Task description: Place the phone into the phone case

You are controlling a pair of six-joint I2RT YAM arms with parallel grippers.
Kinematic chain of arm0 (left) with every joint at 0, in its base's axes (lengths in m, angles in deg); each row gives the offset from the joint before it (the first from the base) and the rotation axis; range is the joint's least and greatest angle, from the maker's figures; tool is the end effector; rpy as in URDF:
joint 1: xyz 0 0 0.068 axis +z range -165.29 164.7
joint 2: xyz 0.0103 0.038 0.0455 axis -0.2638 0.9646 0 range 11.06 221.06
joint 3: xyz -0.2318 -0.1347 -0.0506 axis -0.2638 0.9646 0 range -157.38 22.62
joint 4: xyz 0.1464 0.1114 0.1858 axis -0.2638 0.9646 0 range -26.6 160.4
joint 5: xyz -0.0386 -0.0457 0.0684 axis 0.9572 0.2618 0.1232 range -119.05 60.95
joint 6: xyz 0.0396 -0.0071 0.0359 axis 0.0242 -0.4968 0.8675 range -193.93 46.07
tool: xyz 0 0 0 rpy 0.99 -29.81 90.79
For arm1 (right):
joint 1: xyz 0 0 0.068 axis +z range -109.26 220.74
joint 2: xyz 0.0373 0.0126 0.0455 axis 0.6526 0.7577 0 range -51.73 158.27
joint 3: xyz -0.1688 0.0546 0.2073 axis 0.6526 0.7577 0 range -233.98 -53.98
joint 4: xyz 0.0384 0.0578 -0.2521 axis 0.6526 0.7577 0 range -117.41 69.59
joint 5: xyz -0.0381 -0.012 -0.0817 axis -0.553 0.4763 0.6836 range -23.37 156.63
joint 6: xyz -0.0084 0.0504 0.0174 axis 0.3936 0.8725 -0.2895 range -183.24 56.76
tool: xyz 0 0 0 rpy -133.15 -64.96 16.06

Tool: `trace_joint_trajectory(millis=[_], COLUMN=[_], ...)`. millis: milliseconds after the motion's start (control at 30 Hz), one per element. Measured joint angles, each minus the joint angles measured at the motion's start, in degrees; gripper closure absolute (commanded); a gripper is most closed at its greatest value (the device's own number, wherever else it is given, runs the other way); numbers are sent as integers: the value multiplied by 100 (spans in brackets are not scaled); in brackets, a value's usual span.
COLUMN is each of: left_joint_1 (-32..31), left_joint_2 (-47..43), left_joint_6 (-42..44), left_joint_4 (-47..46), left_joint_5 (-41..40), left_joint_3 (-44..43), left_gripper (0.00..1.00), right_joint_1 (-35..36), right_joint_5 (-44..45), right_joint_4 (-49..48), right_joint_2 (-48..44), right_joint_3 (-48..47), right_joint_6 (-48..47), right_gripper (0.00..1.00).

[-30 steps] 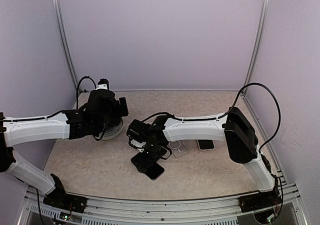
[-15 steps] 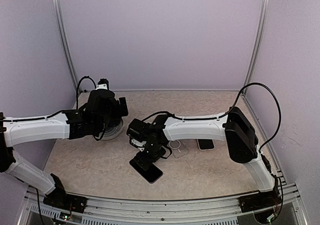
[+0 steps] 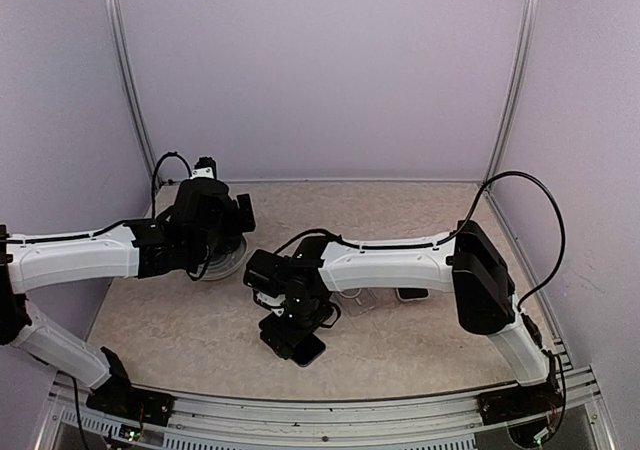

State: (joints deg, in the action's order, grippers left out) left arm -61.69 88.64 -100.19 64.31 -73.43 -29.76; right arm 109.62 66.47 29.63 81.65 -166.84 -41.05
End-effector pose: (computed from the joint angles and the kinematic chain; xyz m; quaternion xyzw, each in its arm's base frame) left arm 0.2248 -0.1998 0.2776 -0.0595 0.8086 -0.0320 0.5845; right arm 0.1712 0.4435 0.1686 -0.3941 0.9127 0.0783 0.0748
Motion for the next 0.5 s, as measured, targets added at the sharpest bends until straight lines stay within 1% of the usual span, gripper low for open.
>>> trace_joint_trajectory(millis=[200, 267, 500], left_joint_1=[13, 17, 52], left_joint_2=[-52, -92, -127], left_joint_6=[17, 17, 35], left_joint_4=[-2, 2, 0], left_joint_5=[4, 4, 20], left_joint_3=[68, 111, 140], left_gripper=[1, 1, 1], right_joint_1=[57, 59, 39], right_joint_5=[-122, -111, -24], right_joint_4=[227, 291, 380], right_joint_2=[254, 310, 361], right_joint_3=[-210, -289, -345], right_joint_6=[-4, -7, -48], right_gripper=[1, 2, 22])
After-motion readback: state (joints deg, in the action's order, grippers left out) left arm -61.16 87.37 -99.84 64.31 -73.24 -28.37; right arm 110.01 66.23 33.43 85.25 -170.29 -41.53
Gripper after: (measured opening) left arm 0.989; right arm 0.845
